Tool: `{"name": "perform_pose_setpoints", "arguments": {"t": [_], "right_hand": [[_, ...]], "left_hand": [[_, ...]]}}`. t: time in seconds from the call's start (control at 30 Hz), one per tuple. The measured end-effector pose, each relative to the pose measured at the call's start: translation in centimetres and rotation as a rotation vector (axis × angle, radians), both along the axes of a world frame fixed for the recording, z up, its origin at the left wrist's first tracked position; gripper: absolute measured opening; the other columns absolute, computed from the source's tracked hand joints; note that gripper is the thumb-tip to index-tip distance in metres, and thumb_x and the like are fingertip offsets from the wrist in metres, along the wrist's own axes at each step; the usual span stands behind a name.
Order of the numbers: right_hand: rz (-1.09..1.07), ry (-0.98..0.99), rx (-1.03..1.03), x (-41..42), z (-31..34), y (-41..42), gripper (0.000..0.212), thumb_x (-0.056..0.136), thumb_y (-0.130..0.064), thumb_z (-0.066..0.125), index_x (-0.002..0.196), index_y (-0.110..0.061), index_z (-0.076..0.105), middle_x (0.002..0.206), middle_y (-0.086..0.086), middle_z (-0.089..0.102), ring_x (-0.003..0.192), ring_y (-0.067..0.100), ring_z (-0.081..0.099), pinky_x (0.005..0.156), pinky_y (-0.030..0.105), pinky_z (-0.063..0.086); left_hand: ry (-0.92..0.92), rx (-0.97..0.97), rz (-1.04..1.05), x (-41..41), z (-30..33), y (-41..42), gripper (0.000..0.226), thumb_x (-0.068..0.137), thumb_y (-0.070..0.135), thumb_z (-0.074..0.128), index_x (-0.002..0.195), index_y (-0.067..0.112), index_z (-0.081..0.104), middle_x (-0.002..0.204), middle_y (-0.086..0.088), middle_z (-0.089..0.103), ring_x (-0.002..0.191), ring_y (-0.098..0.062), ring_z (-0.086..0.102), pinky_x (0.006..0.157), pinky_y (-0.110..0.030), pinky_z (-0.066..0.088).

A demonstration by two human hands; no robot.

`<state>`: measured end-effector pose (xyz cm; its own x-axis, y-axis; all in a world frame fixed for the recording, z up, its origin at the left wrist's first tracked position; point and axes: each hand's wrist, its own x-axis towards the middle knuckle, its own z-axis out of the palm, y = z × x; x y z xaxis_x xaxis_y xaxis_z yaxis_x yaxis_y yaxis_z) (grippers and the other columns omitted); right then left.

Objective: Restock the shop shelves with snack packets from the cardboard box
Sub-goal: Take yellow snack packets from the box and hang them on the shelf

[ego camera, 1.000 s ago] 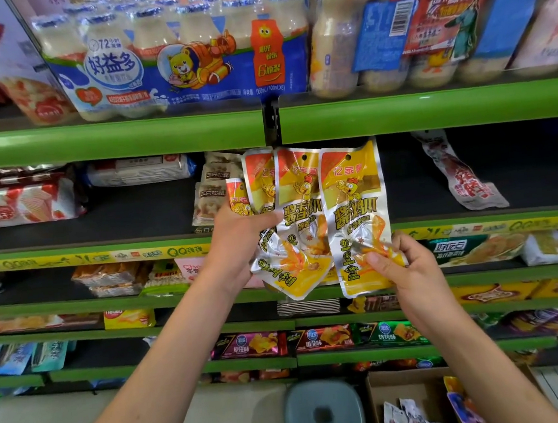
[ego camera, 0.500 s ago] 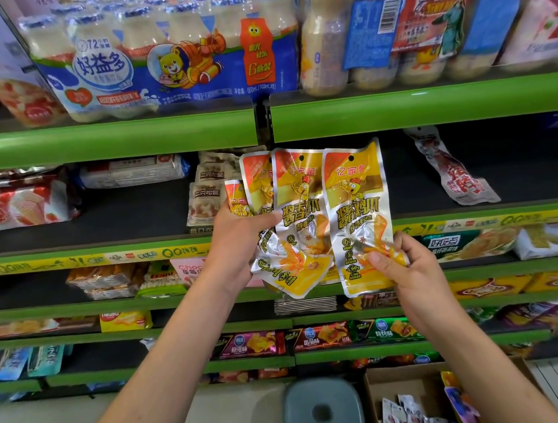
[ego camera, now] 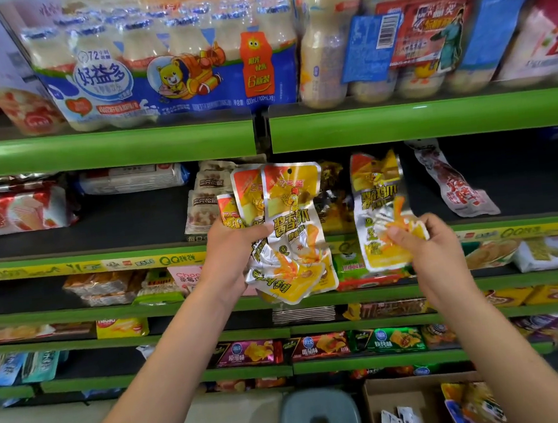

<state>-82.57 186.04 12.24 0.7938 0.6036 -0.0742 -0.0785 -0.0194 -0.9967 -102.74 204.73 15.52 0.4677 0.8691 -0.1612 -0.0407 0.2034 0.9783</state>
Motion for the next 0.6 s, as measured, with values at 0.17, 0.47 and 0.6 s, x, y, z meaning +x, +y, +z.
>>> {"name": "perform_pose_setpoints", "arguments": {"t": [0.17, 0.47, 0.6], "right_hand": [[-0.081, -0.043, -0.080, 4.3, 1.0, 4.1, 0.026, 0.084, -0.014, 0.078, 0.088, -0.025, 0.054, 0.102, 0.004, 0.070, 0.099, 0.022, 0.065, 0.085, 0.039, 0.045], [0.024, -0.246, -0.324, 6.6, 0.8, 9.4, 0.068, 0.079, -0.008, 0.082, 0.136, -0.020, 0.047, 0.127, 0.006, 0.058, 0.113, 0.024, 0.057, 0.091, 0.030, 0.044], [0.087, -0.434, -0.537, 7.3, 0.8, 9.4, 0.065, 0.080, -0.016, 0.080, 0.138, -0.018, 0.051, 0.130, 0.007, 0.062, 0.105, 0.023, 0.061, 0.082, 0.026, 0.044]], "left_hand": [[0.025, -0.010, 0.005, -0.1, 0.1, 0.1, 0.028, 0.082, 0.000, 0.076, 0.107, 0.012, 0.073, 0.094, 0.006, 0.079, 0.068, -0.001, 0.072, 0.048, -0.011, 0.048], [-0.003, -0.039, 0.025, 0.4, 0.5, 0.0, 0.022, 0.081, -0.002, 0.075, 0.097, 0.013, 0.073, 0.076, 0.009, 0.077, 0.065, -0.025, 0.059, 0.071, -0.019, 0.040], [0.018, -0.032, -0.018, 0.5, 0.1, 0.2, 0.025, 0.082, 0.000, 0.075, 0.102, 0.014, 0.074, 0.095, 0.003, 0.080, 0.079, -0.010, 0.076, 0.054, -0.016, 0.054]]}}
